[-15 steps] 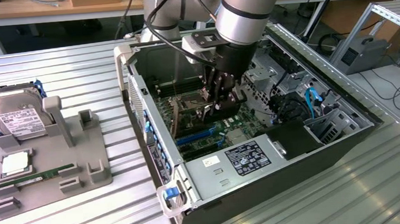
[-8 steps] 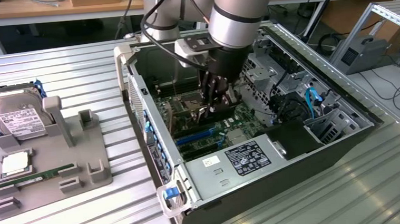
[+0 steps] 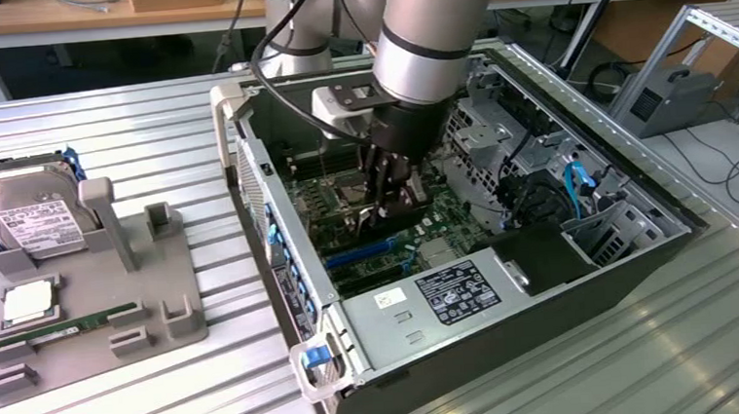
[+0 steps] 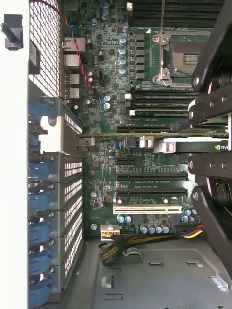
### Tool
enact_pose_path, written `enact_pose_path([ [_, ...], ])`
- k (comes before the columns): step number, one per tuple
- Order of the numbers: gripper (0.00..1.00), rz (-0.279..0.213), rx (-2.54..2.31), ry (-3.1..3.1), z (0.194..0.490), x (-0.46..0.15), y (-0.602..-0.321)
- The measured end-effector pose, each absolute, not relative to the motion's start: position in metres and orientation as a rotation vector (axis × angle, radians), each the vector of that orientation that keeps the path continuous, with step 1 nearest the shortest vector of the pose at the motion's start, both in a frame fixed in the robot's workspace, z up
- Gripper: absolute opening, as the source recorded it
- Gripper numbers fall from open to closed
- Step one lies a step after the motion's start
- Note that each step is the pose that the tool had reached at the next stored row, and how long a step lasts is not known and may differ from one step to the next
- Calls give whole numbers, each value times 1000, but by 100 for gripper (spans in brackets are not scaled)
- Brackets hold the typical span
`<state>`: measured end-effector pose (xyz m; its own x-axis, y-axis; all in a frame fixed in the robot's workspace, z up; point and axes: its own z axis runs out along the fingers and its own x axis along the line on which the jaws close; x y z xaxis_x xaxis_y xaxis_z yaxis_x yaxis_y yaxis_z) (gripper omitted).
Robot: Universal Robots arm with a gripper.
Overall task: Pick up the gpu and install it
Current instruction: 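Insert the gpu into the slot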
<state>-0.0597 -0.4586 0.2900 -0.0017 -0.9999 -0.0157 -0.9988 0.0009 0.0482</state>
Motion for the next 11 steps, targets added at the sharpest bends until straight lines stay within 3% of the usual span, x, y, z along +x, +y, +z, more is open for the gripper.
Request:
enact_pose_path([
  [11,27,-70,2203,-2206,283,-70,-456],
])
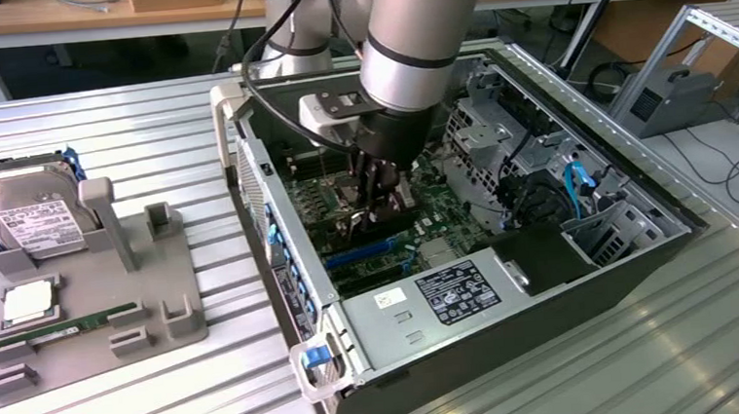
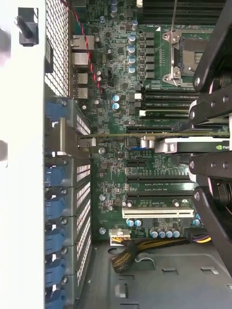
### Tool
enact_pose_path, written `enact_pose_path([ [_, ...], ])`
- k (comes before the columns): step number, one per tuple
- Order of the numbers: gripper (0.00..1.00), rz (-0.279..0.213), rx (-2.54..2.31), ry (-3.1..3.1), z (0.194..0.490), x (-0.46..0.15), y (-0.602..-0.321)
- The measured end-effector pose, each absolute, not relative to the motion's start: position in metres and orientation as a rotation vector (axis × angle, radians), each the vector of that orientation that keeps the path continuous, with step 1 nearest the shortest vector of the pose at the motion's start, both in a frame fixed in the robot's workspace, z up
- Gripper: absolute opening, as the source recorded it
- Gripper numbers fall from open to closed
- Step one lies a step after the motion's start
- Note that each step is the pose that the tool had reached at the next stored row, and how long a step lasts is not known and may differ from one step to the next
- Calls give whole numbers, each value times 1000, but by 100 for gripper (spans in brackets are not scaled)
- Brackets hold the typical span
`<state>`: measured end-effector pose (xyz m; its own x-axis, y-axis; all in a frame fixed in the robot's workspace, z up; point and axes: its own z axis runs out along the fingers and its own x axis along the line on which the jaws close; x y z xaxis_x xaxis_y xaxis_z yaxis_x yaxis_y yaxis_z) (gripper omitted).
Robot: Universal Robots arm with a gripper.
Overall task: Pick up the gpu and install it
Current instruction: 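Insert the gpu into the slot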
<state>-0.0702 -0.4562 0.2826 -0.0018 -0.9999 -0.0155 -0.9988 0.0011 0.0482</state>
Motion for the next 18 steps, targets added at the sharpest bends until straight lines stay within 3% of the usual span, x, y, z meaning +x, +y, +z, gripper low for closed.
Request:
enact_pose_path([
  [18,27,-65,2201,-2204,269,-70,-458],
])
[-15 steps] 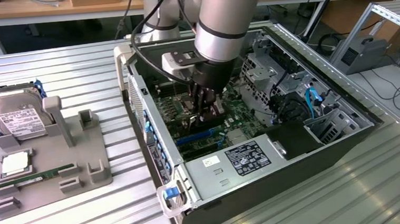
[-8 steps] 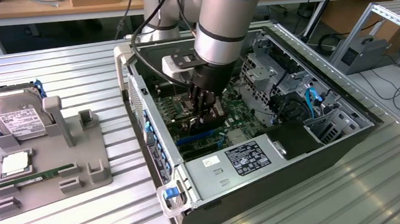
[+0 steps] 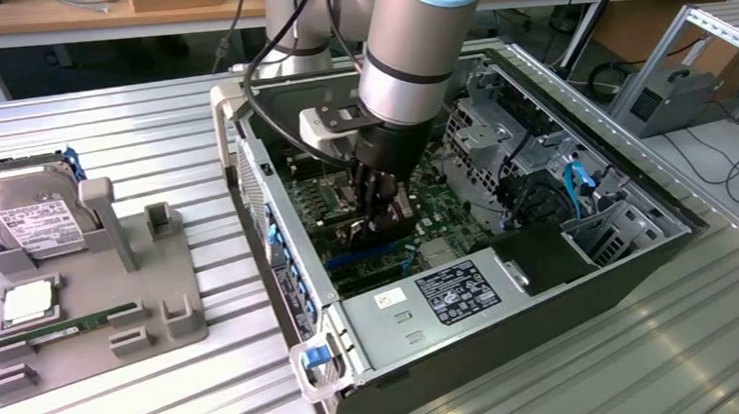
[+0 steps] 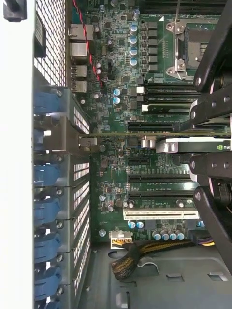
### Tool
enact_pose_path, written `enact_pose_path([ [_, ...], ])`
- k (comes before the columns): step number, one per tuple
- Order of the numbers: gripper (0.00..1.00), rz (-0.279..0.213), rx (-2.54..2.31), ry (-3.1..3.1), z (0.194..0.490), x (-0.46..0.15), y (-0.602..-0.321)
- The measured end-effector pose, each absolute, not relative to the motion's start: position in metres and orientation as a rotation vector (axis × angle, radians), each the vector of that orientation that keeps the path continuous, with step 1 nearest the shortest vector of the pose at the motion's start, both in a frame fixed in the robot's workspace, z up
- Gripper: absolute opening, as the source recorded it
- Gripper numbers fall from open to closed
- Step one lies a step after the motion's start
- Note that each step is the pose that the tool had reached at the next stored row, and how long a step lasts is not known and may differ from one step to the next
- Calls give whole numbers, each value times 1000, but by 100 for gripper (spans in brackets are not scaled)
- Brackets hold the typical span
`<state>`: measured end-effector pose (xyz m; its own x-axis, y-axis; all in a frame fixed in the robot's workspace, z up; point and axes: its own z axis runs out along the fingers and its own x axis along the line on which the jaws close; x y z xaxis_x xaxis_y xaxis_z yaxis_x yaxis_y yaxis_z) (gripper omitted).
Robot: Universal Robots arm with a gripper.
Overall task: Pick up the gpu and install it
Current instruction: 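Insert the gpu into the slot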
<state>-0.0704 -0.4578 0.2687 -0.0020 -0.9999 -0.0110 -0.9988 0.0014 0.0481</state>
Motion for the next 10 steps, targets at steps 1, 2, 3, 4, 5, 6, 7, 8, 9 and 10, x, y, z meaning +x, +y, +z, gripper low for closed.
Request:
enact_pose_path([
  [1,27,-65,2200,-2204,268,-70,-458],
  [2,27,-65,2200,-2204,267,-70,-458],
  [3,27,-65,2200,-2204,267,-70,-458],
  [4,27,-65,2200,-2204,267,-70,-458],
  [5,27,-65,2200,-2204,267,-70,-458],
  [6,27,-65,2200,-2204,266,-70,-458],
  [7,27,-65,2200,-2204,266,-70,-458],
  [8,27,-65,2201,-2204,266,-70,-458],
  [9,27,-65,2201,-2205,267,-70,-458],
  [10,27,-65,2201,-2204,268,-70,-458],
])
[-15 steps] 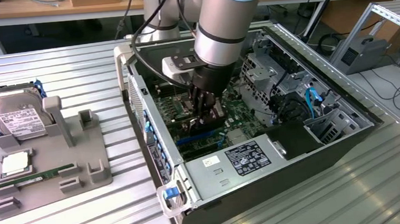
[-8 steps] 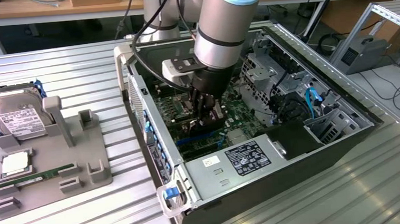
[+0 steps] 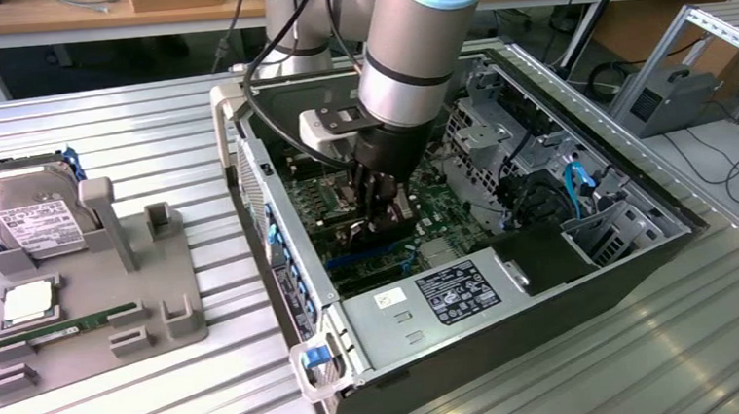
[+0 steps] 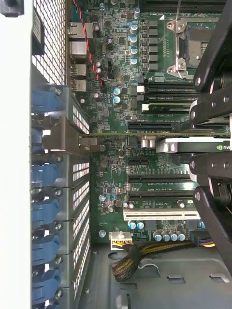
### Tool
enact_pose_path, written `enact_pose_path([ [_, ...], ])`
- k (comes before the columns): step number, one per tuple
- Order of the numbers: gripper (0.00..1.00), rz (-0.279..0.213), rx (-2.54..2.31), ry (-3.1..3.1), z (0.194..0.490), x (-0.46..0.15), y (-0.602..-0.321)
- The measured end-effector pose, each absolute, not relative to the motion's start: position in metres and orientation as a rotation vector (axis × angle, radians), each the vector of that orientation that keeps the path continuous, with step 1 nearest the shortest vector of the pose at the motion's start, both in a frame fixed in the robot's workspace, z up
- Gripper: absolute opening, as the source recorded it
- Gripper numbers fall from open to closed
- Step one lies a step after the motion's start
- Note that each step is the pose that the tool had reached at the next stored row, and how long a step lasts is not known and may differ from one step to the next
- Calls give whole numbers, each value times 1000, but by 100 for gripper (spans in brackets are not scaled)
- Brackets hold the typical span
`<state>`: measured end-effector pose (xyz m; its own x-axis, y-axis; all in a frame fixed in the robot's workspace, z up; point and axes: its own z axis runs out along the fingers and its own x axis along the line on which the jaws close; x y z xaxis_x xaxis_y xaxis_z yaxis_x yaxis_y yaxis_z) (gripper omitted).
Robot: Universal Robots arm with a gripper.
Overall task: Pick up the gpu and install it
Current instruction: 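Insert the gpu into the slot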
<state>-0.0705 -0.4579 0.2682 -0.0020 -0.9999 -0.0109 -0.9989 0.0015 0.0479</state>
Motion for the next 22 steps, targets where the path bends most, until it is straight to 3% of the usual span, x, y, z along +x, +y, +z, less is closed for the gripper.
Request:
enact_pose_path([
  [22,27,-65,2197,-2208,264,-70,-458],
])
